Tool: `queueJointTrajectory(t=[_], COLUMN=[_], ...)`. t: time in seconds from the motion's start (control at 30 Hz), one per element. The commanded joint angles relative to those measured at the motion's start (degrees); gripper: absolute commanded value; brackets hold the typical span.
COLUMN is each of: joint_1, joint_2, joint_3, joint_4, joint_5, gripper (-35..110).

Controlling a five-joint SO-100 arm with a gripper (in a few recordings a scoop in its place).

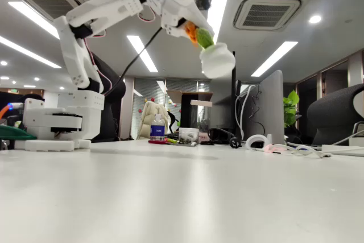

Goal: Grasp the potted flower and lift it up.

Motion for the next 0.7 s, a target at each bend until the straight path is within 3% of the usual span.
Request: queueJointTrajectory(t=[0.0, 0.4, 0.67], joint_1=[1.0, 1.7, 3.4], joint_2=[13.2, 45.4, 53.5], joint_3=[3.3, 13.7, 13.8], joint_4=[0.3, 1.5, 10.9], joint_5=[0.4, 3.0, 0.3], gripper=[0, 0, 0])
